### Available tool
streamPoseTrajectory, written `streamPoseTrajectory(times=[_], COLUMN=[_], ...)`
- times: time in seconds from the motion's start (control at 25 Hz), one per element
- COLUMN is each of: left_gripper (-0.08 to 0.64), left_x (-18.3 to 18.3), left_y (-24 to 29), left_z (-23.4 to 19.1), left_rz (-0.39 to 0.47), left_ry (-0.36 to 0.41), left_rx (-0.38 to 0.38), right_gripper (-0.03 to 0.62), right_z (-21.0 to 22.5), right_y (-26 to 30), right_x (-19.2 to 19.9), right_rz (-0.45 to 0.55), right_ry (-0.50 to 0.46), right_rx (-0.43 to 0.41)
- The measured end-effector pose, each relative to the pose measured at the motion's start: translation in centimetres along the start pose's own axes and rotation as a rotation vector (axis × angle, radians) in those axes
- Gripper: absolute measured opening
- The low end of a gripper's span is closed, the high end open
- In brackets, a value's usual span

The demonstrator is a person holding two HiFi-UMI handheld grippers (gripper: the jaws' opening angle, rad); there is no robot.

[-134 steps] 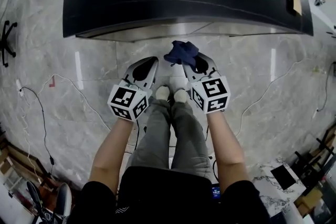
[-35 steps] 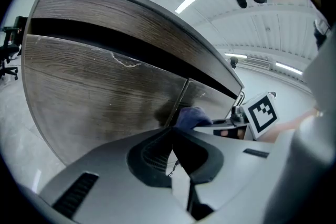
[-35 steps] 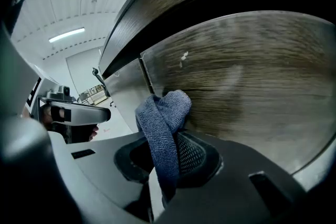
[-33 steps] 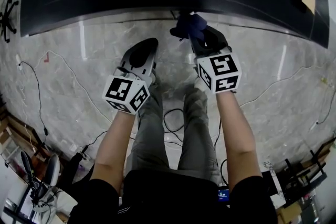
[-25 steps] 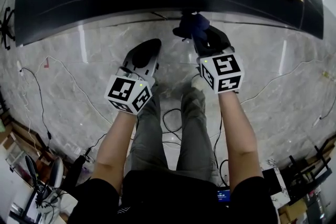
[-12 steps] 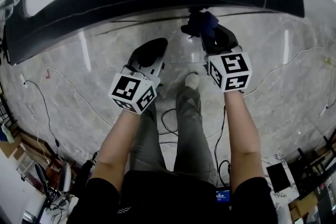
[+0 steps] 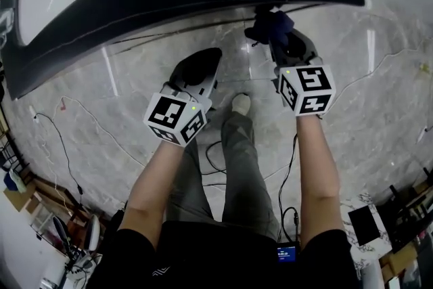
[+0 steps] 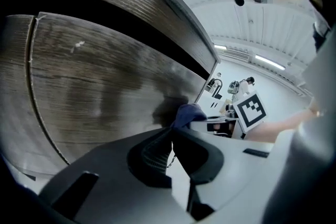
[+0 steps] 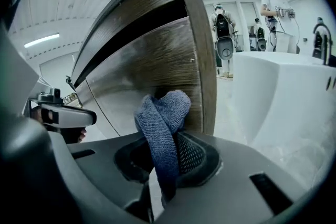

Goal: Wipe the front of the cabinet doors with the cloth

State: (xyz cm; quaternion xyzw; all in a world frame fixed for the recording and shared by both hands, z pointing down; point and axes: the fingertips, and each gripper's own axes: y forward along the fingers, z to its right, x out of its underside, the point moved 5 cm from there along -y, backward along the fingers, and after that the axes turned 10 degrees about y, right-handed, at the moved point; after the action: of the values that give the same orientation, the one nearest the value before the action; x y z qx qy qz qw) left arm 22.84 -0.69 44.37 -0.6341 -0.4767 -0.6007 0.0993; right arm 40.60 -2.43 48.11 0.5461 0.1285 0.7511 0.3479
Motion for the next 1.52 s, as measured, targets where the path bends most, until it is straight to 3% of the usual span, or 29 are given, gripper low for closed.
streamPoseTrajectory(times=[0.36,0.76,1.52], left_gripper=[0.009,0.009,0.009], left_x=[-0.5,0.9,7.0], left_y=[1.7,-2.3,-13.0], left_z=[1.4,-2.8,-12.6], left_rz=[0.006,-0.005,-0.024], left_ry=[-0.006,-0.018,-0.089], left_rx=[0.033,-0.014,-0.198], right_gripper=[0.072,0.072,0.072], right_z=[1.9,-5.6,-20.1], right_y=[-1.1,1.6,10.5], right_x=[0.6,3.1,6.8], right_rz=[-0.004,-0.062,-0.171], right_ry=[0.031,0.014,-0.126], right_rx=[0.039,-0.047,-0.212])
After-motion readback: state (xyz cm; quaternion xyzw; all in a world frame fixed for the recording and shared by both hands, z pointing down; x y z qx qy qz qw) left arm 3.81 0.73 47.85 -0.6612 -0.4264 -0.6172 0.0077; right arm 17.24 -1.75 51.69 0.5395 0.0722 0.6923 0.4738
